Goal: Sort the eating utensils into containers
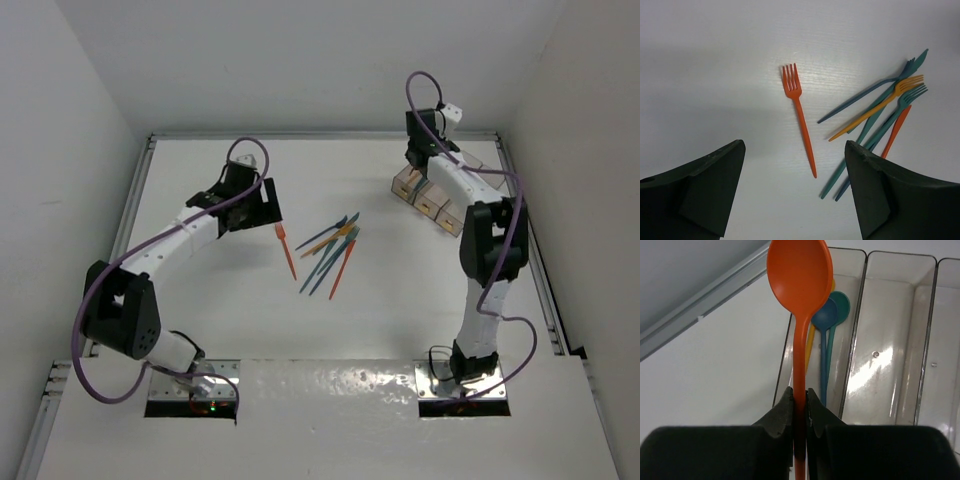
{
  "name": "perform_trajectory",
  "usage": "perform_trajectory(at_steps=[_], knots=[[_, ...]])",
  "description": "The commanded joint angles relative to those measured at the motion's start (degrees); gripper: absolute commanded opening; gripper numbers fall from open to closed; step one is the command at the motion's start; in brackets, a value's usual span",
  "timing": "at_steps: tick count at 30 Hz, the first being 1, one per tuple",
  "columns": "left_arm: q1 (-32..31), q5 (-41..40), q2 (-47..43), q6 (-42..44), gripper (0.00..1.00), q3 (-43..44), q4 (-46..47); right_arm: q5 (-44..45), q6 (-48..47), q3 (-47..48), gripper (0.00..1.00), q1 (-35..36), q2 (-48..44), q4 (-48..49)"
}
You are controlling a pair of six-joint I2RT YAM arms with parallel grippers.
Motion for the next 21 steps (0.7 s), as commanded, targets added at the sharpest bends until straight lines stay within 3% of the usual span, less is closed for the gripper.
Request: perform_trajectory(at_steps=[1, 9, 21], knots=[[0.01, -0.92, -3.36, -2.28, 0.79, -1.25, 3.05, 4.4, 6.77, 4.86, 0.0, -1.09, 3.97, -2.54], [0.01, -1.18, -4.95, -3.33, 0.79, -3.8, 2.96, 3.79, 8.18, 9.62, 0.01, -3.12, 12.5, -2.27], [0.01, 0.93, -4.42, -4.3, 0.79, -5.65, 4.1, 1.5, 6.07, 9.18, 0.09, -3.64, 16.64, 2.82]])
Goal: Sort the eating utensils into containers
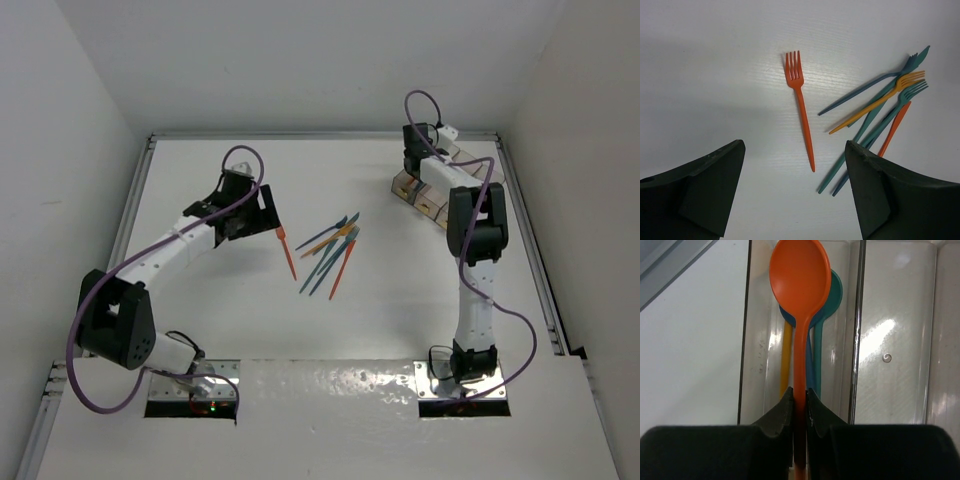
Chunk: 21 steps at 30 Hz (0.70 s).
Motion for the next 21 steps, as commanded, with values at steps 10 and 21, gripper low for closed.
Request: perform_trajectory(at_steps=[10, 21], knots=[[-0.08, 2.53, -1.1, -1.24, 0.79, -1.52, 3.05, -0.79, 0.04, 1.86, 0.2, -1.66, 0.81, 3.53], [-0.87, 3.67, 2.06, -1.68, 0.77, -0.74, 4.64, -4.04, -4.61, -3.31, 0.44, -1.93, -8.13, 7.56]])
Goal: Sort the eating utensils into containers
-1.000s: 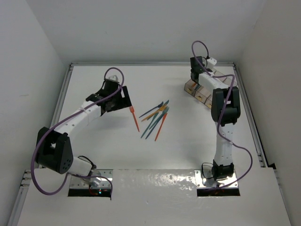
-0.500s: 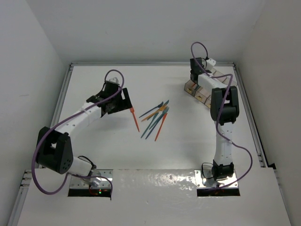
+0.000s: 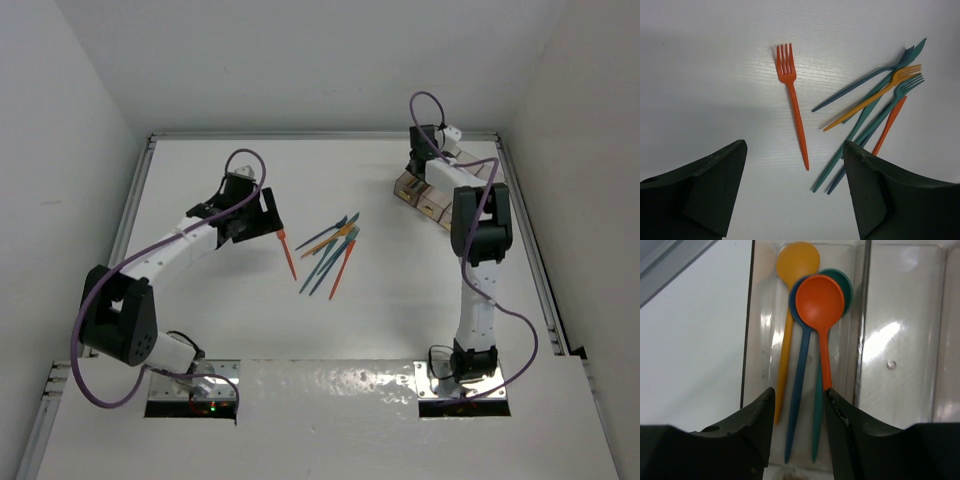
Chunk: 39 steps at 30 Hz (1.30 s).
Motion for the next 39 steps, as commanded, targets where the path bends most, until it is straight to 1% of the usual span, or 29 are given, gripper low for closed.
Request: perform_trajectory(at_steps=[1, 2, 3, 5, 6, 10, 14, 16, 20, 23, 25, 26, 30, 31, 33, 34, 35, 37, 39], knots=[[-1.19, 0.99, 2.98, -0.76, 0.74, 1.34, 2.45, -1.79, -3.22, -5.28, 0.45, 0.06, -10.17, 5.11], [-1.55, 0.64, 3.95, -1.11, 0.73, 1.78, 2.36, -2.15, -5.05, -6.96, 0.45, 0.5, -14.02, 7.56], [-2.16, 0.2, 4.92, -1.46, 0.7, 2.83, 2.1, -2.41, -6.29, -8.54, 0.45, 0.85, -15.97, 8.72], [-2.69, -0.59, 7.82, -2.34, 0.68, 3.98, 1.22, -3.2, -10.4, -12.59, 0.45, 2.34, -19.49, 10.39], [-2.95, -0.77, 9.74, -2.61, 0.65, 4.85, 1.05, -3.73, -11.74, -13.3, 0.45, 2.96, -22.47, 10.4], [-3.57, -1.38, 13.36, -4.19, 0.61, 6.0, 1.13, -3.48, -17.36, -20.23, 0.46, 7.61, -29.07, 10.4], [-4.1, -2.53, 16.26, -5.68, 0.58, 6.62, 1.57, -3.29, -17.64, -29.02, 0.47, 10.6, -36.02, 13.11], [-4.36, -3.22, 18.1, -5.86, 0.55, 7.58, 1.22, -4.17, -16.85, -32.88, 0.47, 11.66, -39.09, 13.3], [-5.41, -5.51, 21.36, -5.6, 0.52, 9.6, 0.43, -6.02, -15.18, -37.38, 0.47, 12.19, -42.7, 12.42], [-5.68, -6.22, 25.57, -5.68, 0.46, 11.01, -0.45, -8.03, -13.86, -41.07, 0.47, 12.37, -45.17, 12.33], [-5.85, -7.09, 26.81, -5.86, 0.44, 11.45, -0.62, -8.92, -13.07, -42.39, 0.47, 12.46, -46.66, 12.42], [-5.86, -7.53, 27.77, -5.95, 0.41, 11.8, -0.97, -9.36, -12.81, -43.53, 0.47, 12.54, -47.1, 12.42], [-5.94, -10.87, 29.8, -6.13, 0.34, 12.59, -1.68, -11.03, -12.1, -45.56, 0.47, 13.25, -48.77, 12.16], [-5.94, -11.49, 30.84, -6.13, 0.29, 12.77, -1.85, -11.38, -12.1, -45.82, 0.47, 13.34, -49.3, 11.89], [-5.94, -12.45, 31.99, -6.04, 0.22, 13.56, -2.56, -11.82, -12.45, -46.44, 0.46, 14.12, -49.65, 11.72], [-5.86, -12.63, 32.43, -5.95, 0.17, 13.82, -2.65, -11.91, -12.71, -46.53, 0.47, 14.48, -49.74, 11.54], [-5.86, -12.81, 33.57, -5.86, 0.08, 13.91, -2.82, -12.0, -13.15, -46.7, 0.46, 15.0, -49.92, 11.37], [-5.86, -13.6, 34.63, -5.51, 0.0, 14.88, -3.35, -11.91, -14.29, -46.53, 0.47, 16.5, -50.09, 10.84], [-5.94, -14.47, 35.16, -5.16, 0.0, 15.76, -4.31, -13.48, -15.61, -46.35, 0.49, 18.07, -50.01, 10.75]])
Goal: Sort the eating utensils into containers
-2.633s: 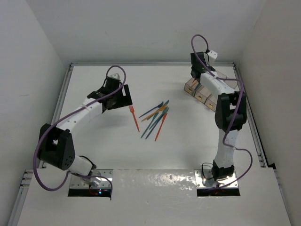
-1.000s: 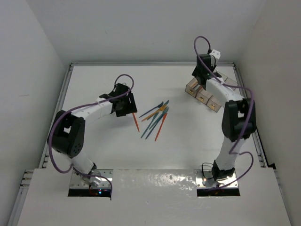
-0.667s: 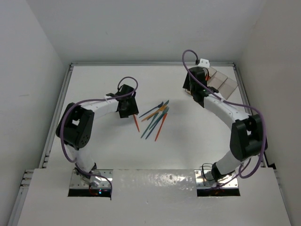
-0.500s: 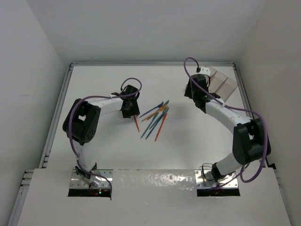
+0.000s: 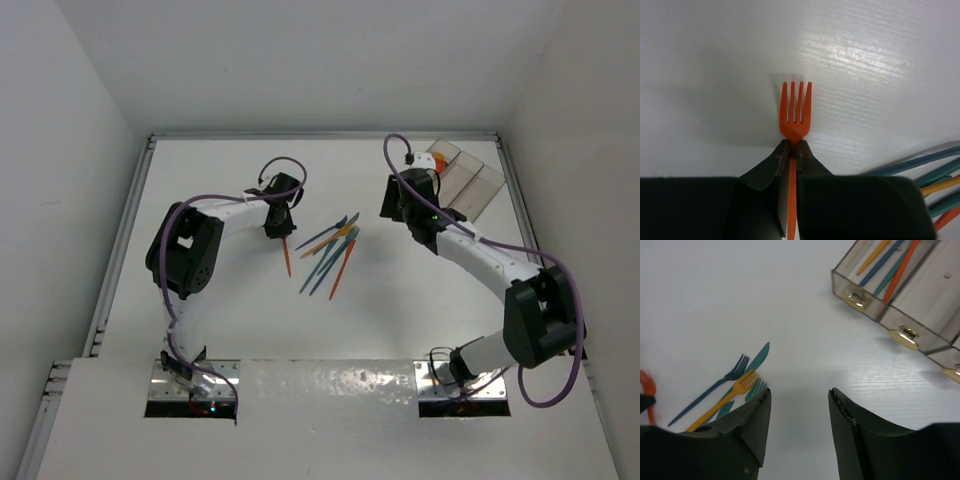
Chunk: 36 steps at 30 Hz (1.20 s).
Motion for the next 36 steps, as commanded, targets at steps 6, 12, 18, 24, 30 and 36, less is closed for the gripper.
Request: perform_trajectory(at_steps=[6, 12, 18, 24, 30, 36], knots=[[0.13, -1.44, -5.87, 2.04, 0.0, 2.08, -1.12, -17.44, -2.18, -0.45, 0.58, 5.02, -2.18, 5.22], [0.14, 7.79, -13.1, 0.91, 0.0, 3.85, 2.92, -29.92, 0.89, 0.16, 0.62, 7.57, 0.01, 11.47], [0.22, 17.37, -17.4, -2.17, 0.0, 2.89, 8.37, -34.51, 3.27, 3.41, 0.61, 9.6, 4.4, 13.67], [0.14, 20.98, -19.61, -3.67, 0.0, 1.57, 11.8, -35.3, 3.88, 6.05, 0.56, 11.18, 7.74, 14.82], [-0.3, 22.48, -20.22, -4.46, 0.0, -0.1, 14.18, -36.36, 5.12, 7.98, 0.52, 11.62, 10.03, 15.88], [-0.83, 23.71, -20.84, -5.25, 0.0, -1.6, 16.72, -36.36, 6.08, 8.68, 0.37, 11.62, 12.57, 16.58]])
